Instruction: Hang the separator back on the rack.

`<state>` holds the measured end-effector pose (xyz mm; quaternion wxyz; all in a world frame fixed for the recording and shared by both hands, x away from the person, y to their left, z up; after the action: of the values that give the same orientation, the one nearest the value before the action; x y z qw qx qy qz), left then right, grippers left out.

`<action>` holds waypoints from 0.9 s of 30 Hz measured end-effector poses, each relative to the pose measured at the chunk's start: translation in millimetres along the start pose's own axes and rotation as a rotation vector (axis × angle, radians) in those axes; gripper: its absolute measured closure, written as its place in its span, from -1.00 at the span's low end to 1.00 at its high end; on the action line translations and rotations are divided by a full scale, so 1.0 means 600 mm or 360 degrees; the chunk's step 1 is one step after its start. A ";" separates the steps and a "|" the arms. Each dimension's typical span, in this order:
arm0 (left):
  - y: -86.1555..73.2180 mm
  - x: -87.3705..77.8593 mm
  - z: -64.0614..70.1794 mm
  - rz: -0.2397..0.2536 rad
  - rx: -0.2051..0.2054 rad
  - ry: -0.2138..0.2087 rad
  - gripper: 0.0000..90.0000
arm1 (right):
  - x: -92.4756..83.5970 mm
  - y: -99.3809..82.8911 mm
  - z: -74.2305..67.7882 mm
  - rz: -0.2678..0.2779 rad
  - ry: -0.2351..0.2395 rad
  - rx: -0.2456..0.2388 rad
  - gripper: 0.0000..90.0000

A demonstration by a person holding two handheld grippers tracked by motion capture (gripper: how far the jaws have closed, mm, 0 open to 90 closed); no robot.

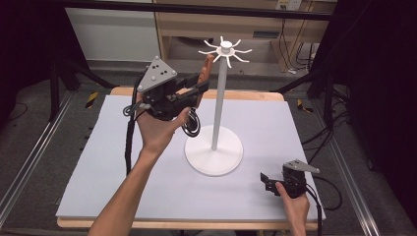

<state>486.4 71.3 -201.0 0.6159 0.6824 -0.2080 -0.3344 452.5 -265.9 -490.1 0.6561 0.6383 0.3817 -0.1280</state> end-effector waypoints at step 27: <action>-0.016 0.033 -0.003 -0.0018 0.0047 0.0044 0.49 | 0.001 -0.001 0.002 -0.0002 -0.0003 -0.0009 -0.87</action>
<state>500.3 60.2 -214.5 0.6065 0.6972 -0.2007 -0.3253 453.0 -266.9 -490.8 0.6583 0.6359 0.3819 -0.1280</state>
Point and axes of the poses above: each handheld gripper's, and its own axes: x roughly forward along the jaws, y roughly out of its top, z roughly to its right, the point moved 3 cm from there along x, roughly forward along the jaws, and after that the axes turned 5 degrees about -z, right-handed, at the moved point
